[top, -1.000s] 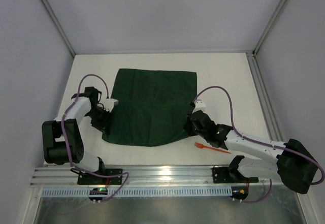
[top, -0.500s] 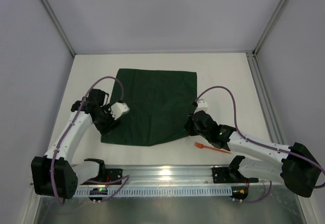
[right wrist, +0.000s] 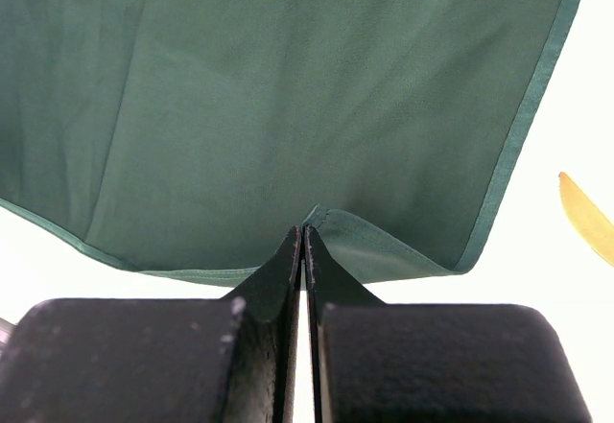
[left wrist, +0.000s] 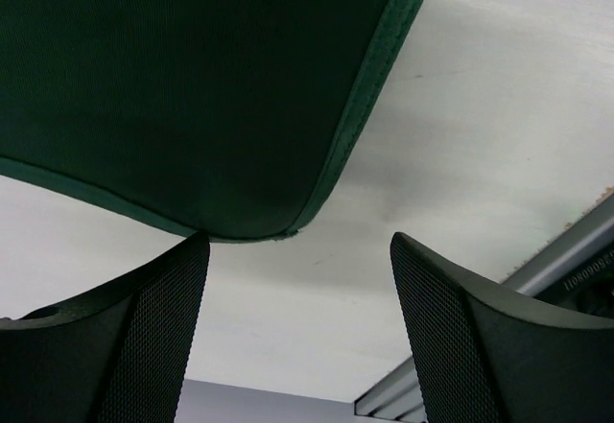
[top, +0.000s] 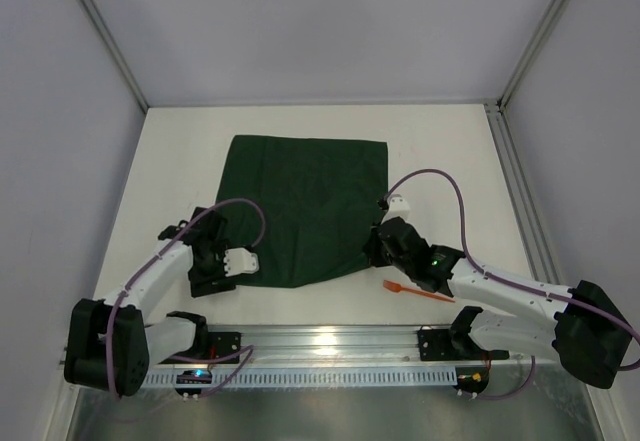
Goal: Fold the napkin into a case and place the utensils inside
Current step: Pick up the flattened napkin from the center of the board.
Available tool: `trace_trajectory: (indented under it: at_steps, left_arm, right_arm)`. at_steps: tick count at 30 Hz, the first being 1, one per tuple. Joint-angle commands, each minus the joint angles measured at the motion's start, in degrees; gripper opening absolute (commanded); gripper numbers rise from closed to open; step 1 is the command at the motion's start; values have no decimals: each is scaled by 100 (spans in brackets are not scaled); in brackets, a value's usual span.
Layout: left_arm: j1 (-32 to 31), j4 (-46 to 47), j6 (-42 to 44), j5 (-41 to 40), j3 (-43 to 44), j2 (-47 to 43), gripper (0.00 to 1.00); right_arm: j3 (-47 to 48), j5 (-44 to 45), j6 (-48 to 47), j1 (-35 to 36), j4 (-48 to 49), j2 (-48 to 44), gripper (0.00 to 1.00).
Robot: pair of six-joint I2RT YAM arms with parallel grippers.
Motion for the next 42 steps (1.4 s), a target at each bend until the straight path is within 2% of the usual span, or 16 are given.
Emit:
trace_trajectory:
  at_steps: [1,6,10,13,14,16,17,19,20,25,30,35,40,42]
  left_arm:
    - [-31,747,244,327,-86,4,78]
    - [-40,1010,-107,355,-122,338,76]
    - [-31,1335,-214,91,-288,506,66]
    - [-40,1485,-178,47,-447,401,49]
    - [-40,1520,-196,56,-473,365,40]
    - [-31,1512,-248,65,-456,278,32]
    - [-40,1494,-327,91,-438,208,24]
    - [-31,1380,-398,135,-342,154,14]
    - [-31,1354,-494,153,-315,93,0]
    - [-31,977,-872,223,0,-118,0]
    - [-31,-455,-1127,206,713,-434,0]
    - [-31,-1440,-1145,232,775,-1303,0]
    - [-31,-2572,-1276,320,1177,-2130,0]
    - [-31,-2733,-1355,302,1345,-2499,0]
  right_arm:
    - [249,110,-66,22,198,5,4]
    - [276,128,-66,-4,171,22,4]
    - [285,137,-57,-30,153,5,4]
    - [328,154,-92,-48,101,-13,4]
    - [346,171,-127,-65,66,-21,4]
    - [381,180,-163,-83,22,-39,4]
    - [399,198,-180,-83,-5,-48,4]
    - [416,198,-215,-92,-48,-100,4]
    - [425,207,-233,-92,-57,-118,4]
    - [653,233,-417,-101,-425,-276,4]
    - [970,137,-593,-109,-1032,-522,4]
    - [935,-311,-620,-92,-1410,-750,4]
    - [1031,-251,-418,110,-2121,-1365,4]
    - [1102,-198,-322,128,-2446,-1663,4]
